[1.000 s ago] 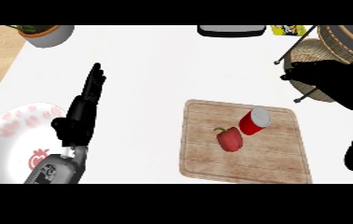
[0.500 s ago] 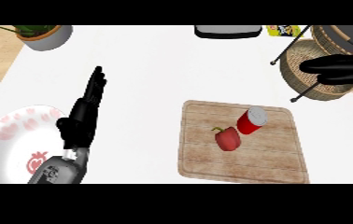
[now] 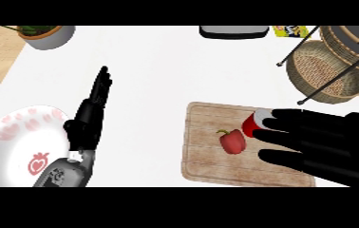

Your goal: Pick the bell pepper from the cutting board and place it in the tiered basket

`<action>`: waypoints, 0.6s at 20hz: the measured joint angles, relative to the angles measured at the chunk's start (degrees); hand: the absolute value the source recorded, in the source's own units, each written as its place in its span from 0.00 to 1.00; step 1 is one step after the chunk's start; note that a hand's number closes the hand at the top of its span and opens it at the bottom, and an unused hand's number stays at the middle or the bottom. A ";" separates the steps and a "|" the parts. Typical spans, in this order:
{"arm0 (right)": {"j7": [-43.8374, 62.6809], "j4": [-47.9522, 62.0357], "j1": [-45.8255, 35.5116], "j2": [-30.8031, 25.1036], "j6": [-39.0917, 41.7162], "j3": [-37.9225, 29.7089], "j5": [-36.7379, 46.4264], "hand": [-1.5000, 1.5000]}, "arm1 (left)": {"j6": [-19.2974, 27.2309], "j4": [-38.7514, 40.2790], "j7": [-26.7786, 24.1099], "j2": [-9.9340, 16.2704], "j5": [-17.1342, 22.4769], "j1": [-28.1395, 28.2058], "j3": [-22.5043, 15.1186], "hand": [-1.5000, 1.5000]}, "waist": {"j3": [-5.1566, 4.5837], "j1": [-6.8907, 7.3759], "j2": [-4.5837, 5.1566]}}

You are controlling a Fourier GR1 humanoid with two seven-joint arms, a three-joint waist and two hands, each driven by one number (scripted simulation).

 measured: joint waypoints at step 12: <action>10.62 -8.49 3.29 7.43 5.29 8.33 12.45 0.00 | -2.44 -0.22 0.12 -2.49 -2.82 0.46 2.02 0.50 | -0.04 0.51 0.15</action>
